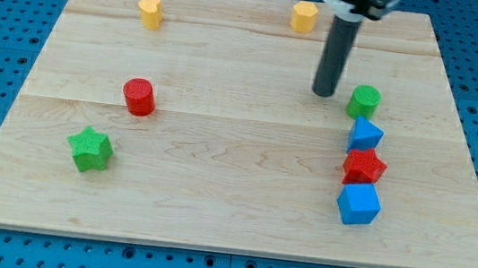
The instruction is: Push the yellow hexagon towards the green circle
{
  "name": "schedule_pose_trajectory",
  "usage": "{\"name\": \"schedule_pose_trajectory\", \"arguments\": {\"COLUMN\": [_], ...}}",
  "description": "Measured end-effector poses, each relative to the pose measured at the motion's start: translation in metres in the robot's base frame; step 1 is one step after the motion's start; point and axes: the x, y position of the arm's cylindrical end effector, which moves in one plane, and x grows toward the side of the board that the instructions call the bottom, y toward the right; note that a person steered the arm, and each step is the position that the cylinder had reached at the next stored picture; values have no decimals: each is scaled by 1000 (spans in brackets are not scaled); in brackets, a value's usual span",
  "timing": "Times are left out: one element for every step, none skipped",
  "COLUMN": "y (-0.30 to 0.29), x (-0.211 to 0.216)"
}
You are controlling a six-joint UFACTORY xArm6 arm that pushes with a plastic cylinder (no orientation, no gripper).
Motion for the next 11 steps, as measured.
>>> {"name": "schedule_pose_trajectory", "arguments": {"y": [-34, -72, -86, -86, -100, -111, -98, -68, -28, -1, 22], "x": [-23, -42, -51, -74, -126, -173, -180, -181, -180, -179, -178]}}
